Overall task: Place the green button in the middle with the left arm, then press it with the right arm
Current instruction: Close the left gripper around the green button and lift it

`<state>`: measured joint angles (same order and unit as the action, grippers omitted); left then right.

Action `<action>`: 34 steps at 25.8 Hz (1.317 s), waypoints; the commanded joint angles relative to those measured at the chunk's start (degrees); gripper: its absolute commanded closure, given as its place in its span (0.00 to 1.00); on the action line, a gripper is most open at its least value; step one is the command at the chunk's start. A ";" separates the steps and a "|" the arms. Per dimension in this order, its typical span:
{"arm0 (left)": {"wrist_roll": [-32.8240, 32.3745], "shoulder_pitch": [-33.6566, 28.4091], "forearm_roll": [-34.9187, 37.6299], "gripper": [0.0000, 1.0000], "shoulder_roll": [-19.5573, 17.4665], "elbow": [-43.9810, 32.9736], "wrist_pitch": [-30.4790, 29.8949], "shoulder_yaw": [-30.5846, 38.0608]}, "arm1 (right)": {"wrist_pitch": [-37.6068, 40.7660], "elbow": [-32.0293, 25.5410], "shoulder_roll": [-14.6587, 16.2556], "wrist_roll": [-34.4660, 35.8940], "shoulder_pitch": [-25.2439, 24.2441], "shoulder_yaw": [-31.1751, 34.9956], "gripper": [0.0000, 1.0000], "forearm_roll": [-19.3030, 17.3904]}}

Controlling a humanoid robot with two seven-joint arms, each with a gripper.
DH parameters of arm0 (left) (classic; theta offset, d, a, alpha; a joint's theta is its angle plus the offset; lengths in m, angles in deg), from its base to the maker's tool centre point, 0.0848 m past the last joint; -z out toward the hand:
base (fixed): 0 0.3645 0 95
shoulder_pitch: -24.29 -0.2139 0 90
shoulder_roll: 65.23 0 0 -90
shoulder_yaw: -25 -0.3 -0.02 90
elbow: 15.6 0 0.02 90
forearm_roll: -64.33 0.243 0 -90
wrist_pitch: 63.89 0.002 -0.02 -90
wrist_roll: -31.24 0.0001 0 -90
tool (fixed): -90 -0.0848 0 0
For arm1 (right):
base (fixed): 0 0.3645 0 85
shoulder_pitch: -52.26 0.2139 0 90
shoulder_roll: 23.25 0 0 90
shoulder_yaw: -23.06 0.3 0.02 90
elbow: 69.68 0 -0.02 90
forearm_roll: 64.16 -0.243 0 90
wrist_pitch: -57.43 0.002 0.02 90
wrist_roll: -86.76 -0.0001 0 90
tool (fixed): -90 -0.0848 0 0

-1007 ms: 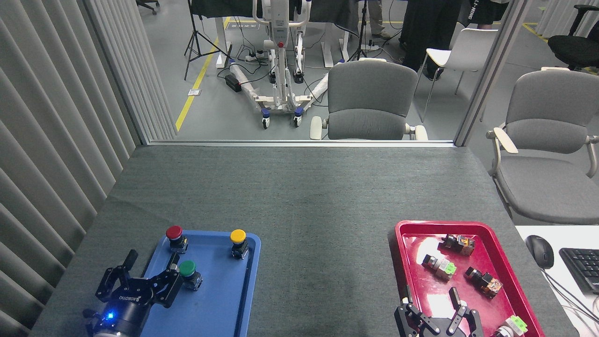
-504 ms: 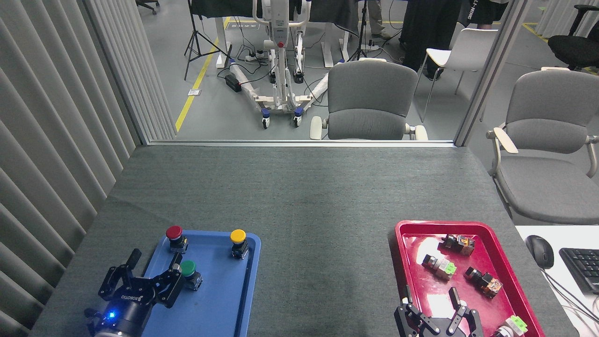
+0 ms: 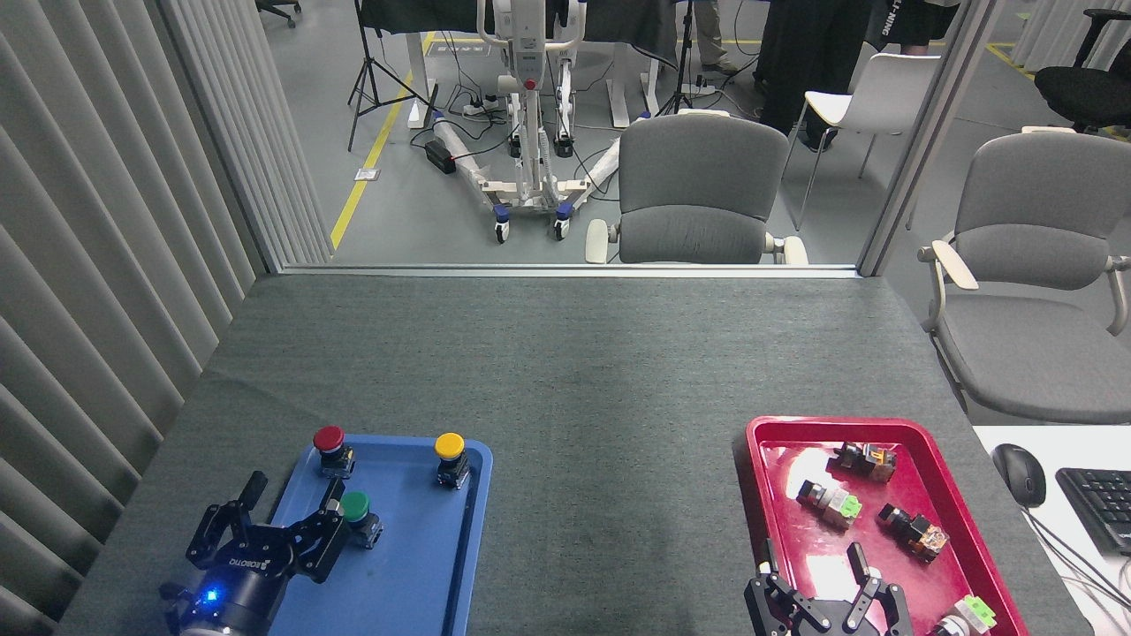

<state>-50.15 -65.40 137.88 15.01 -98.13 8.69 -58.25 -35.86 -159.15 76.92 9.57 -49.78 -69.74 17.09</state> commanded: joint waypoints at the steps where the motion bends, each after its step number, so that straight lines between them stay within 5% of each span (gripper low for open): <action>1: 0.00 -0.22 0.01 0.00 0.00 0.01 0.02 -0.07 | -0.05 0.00 0.02 0.03 0.00 0.08 0.01 -0.04; 15: 0.61 -1.28 2.74 0.00 0.44 3.35 -0.42 -3.76 | -0.05 0.00 0.20 0.03 0.00 -0.01 0.01 0.05; 34: 2.72 7.25 3.18 0.00 0.79 23.30 0.19 -5.34 | -0.05 0.00 0.20 0.03 -0.09 0.08 0.01 0.05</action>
<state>-47.53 -58.74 141.03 15.96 -76.05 8.89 -63.58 -35.91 -159.15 77.12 9.61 -49.87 -69.66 17.14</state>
